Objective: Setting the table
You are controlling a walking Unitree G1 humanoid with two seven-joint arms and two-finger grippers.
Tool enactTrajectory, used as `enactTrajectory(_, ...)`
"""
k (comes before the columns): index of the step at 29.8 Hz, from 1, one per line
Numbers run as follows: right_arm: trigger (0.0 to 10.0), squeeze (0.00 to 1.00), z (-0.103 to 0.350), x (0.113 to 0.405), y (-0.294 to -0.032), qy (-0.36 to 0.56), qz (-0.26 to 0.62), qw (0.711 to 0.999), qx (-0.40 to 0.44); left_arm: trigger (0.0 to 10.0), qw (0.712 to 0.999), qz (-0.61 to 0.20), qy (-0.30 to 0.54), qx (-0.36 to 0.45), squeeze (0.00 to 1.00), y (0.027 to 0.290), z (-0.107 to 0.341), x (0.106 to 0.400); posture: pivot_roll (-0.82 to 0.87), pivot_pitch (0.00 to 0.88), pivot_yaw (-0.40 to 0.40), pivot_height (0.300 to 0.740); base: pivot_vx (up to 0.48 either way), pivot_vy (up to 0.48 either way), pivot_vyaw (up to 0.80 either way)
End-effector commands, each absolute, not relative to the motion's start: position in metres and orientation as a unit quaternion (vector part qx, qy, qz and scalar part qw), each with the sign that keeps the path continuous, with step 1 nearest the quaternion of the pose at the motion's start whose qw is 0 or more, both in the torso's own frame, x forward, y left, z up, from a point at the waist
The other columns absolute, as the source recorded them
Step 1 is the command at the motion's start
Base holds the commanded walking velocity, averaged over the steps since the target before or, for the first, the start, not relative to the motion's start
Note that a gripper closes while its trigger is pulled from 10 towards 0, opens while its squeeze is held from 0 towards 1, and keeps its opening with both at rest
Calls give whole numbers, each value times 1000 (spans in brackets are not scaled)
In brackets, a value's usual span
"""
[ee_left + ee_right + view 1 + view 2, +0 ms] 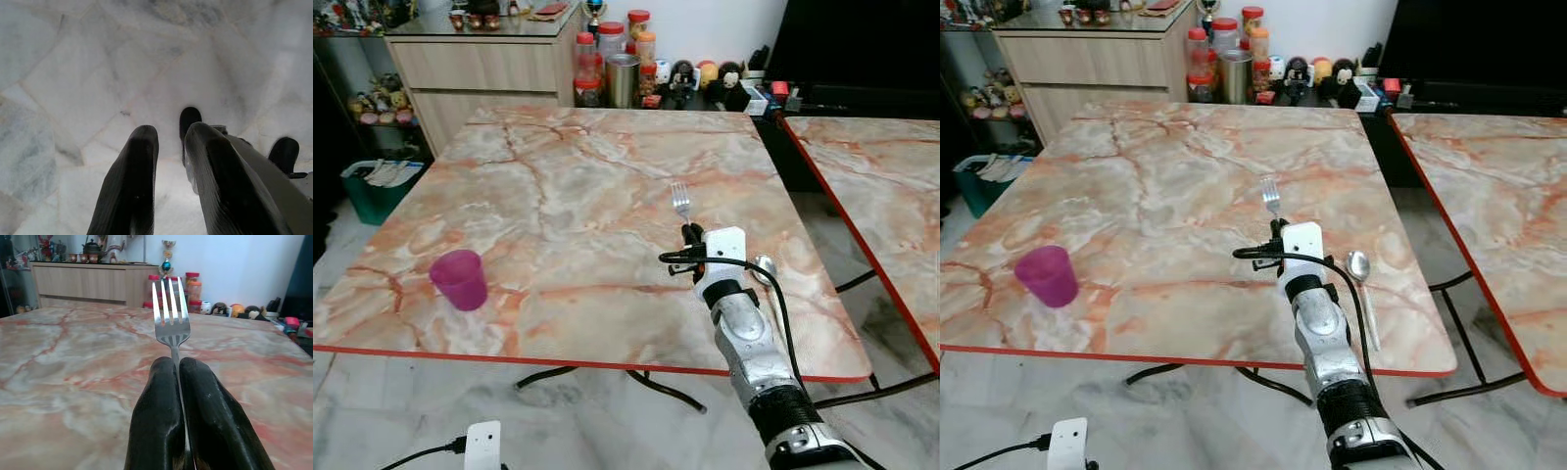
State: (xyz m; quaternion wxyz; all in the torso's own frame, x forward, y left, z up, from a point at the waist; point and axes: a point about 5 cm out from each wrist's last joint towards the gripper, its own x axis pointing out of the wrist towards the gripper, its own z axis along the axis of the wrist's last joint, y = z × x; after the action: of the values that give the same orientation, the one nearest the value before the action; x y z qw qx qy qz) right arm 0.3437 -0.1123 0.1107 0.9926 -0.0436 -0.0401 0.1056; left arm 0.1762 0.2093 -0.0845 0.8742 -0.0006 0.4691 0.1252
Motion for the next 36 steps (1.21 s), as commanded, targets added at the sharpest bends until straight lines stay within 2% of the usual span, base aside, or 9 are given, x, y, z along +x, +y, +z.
enactTrajectory(1, 10000, 0, 117, 345, -114, -56, 108, 991, -51, 10000, 872, 121, 474, 3, 0, 206, -86, 174, -6, 0, -22, 719, 0, -480, 0)
enactTrajectory(13, 10000, 0, 119, 345, -112, -62, 117, 988, -79, 10000, 871, 121, 477, 0, 0, 205, -87, 173, -9, 0, -26, 719, 0, -480, 0)
enactTrajectory(22, 10000, 0, 121, 345, -111, -61, 120, 988, -75, 10000, 870, 121, 477, -1, 0, 204, -87, 173, -13, 0, -26, 719, 0, 0, 0)
enactTrajectory(36, 10000, 0, 121, 344, -110, -62, 120, 988, -78, 10000, 870, 119, 478, 0, 0, 205, -87, 172, -14, 0, -20, 719, 0, -471, 0)
